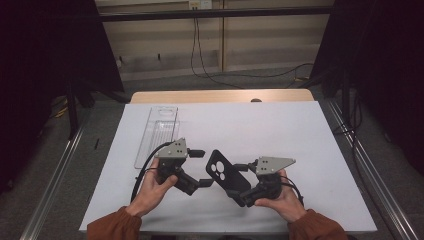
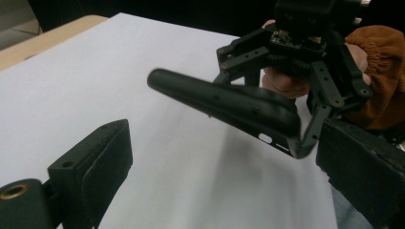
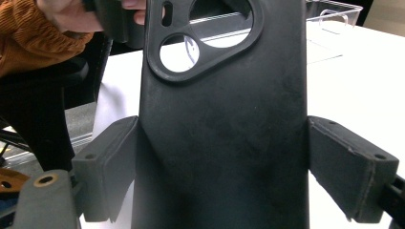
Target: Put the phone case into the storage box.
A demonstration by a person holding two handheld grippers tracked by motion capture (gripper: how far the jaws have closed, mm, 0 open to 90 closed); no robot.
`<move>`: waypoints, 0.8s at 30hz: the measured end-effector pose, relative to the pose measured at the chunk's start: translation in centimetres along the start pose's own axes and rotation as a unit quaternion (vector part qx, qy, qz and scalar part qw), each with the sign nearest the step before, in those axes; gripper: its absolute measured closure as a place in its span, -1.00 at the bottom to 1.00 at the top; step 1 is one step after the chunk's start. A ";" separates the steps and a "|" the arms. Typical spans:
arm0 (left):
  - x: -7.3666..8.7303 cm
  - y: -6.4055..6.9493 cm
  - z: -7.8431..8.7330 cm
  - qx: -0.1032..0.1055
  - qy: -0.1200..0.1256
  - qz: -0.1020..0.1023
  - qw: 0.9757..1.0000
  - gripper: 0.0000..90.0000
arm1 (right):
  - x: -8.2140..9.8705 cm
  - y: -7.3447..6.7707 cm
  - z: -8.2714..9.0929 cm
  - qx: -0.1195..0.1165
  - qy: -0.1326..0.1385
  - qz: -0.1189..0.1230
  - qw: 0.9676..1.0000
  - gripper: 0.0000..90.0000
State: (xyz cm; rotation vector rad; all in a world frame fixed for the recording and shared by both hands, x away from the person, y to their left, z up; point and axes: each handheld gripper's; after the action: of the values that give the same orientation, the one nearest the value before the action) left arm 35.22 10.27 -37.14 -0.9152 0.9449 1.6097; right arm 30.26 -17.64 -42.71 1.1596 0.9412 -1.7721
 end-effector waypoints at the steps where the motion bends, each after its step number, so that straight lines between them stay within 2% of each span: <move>1: 0.0 -0.1 -0.2 -0.001 0.001 0.001 1.000 -0.89 | 0.0 0.0 0.0 -0.001 0.000 0.000 1.000 -0.68; 3: -0.1 -0.3 -0.4 0.004 -0.007 -0.002 1.000 -0.89 | 0.0 0.0 -0.1 -0.003 0.000 0.001 1.000 -0.68; 4: -0.1 -0.3 -0.5 0.013 -0.002 0.000 1.000 -0.90 | 0.0 -0.1 -0.1 -0.004 -0.001 0.001 1.000 -0.68; 7: -0.3 -0.4 -0.6 0.033 -0.005 -0.013 0.999 -0.92 | 0.0 -0.2 -0.1 -0.008 -0.002 0.002 1.000 -0.68; 9: -0.3 -0.6 -0.7 0.034 -0.012 -0.014 0.999 -0.92 | 0.0 -0.2 -0.1 -0.010 -0.001 0.002 1.000 -0.68; 10: -0.3 -0.7 -0.7 0.028 -0.017 -0.018 0.999 -0.92 | 0.0 -0.2 -0.1 -0.011 -0.001 0.002 1.000 -0.68; 14: -0.4 -1.4 -0.8 0.041 -0.013 -0.011 0.999 -0.93 | 0.0 -0.2 -0.1 -0.010 -0.002 0.003 1.000 -0.68; 22: -0.8 -1.5 -1.0 0.060 -0.022 -0.029 0.998 -0.94 | 0.1 -0.1 -0.1 -0.017 -0.003 0.001 1.000 -0.68; 24: -0.9 -1.6 -1.1 0.067 -0.029 -0.040 0.997 -0.94 | 0.1 -0.1 -0.1 -0.021 -0.004 0.002 1.000 -0.68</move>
State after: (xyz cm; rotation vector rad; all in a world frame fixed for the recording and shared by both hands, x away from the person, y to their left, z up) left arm 37.04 9.22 -36.95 -0.8000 0.9528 1.4797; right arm 30.16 -17.53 -42.79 1.1267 0.9647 -1.7445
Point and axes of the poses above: each handheld gripper's, and its own axes: z roughly backward along the jaws, x roughly out of its underside, y roughly to its right, and after that the axes turned 2 degrees about y, right-handed
